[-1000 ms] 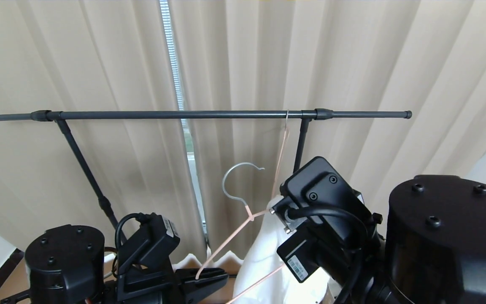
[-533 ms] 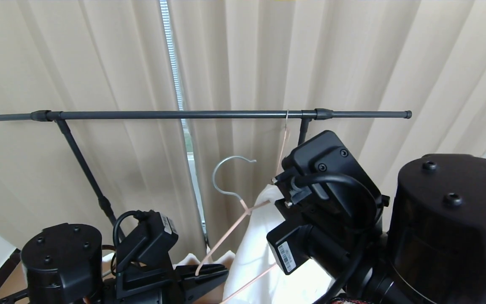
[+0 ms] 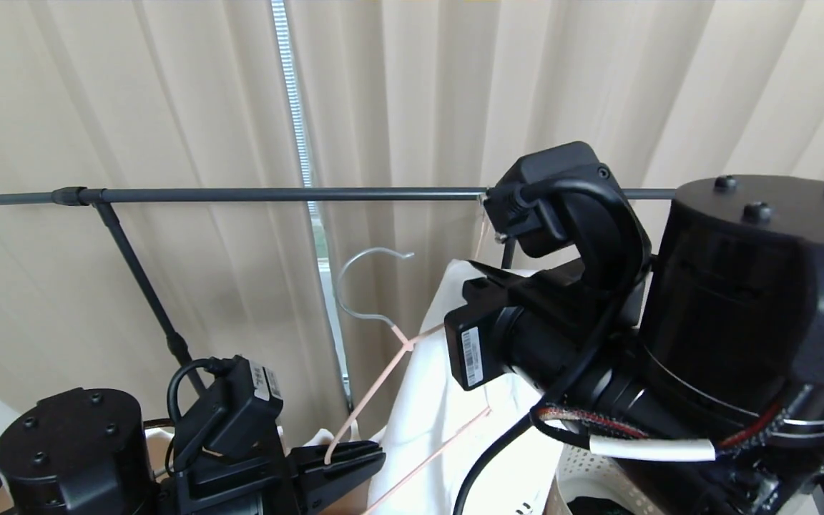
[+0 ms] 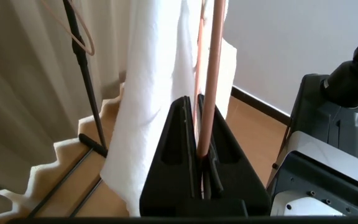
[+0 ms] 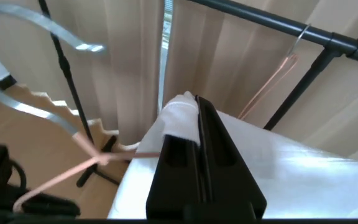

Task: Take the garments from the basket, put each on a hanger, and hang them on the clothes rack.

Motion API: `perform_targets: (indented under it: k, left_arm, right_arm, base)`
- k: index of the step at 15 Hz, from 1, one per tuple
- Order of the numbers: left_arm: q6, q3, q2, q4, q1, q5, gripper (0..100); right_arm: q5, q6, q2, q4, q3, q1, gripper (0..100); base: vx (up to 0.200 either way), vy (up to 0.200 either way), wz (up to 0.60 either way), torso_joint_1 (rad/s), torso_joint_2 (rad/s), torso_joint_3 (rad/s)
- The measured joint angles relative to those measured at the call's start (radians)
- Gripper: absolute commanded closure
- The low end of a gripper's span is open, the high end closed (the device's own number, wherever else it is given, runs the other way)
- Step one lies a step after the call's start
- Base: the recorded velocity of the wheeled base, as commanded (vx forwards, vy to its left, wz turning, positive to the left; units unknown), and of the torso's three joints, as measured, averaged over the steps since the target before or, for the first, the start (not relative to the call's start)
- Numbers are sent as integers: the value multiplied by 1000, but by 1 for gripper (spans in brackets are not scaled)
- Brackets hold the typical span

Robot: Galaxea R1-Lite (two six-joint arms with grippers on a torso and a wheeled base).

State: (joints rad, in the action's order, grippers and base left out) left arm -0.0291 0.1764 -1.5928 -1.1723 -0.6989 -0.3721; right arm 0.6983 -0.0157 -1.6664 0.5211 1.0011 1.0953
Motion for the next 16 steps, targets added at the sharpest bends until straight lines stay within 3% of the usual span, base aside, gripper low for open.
perform_targets:
  k: [7, 16]
  left_arm:
    - [2, 3, 31, 2, 34, 1, 100]
    - [2, 29, 74, 5, 93, 1, 100]
  right_arm:
    - [1, -6, -21, 3, 29, -51, 100]
    - [4, -6, -45, -4, 7, -11, 100]
  base:
    - [0, 0, 0, 0, 0, 0]
    - [0, 0, 0, 0, 0, 0]
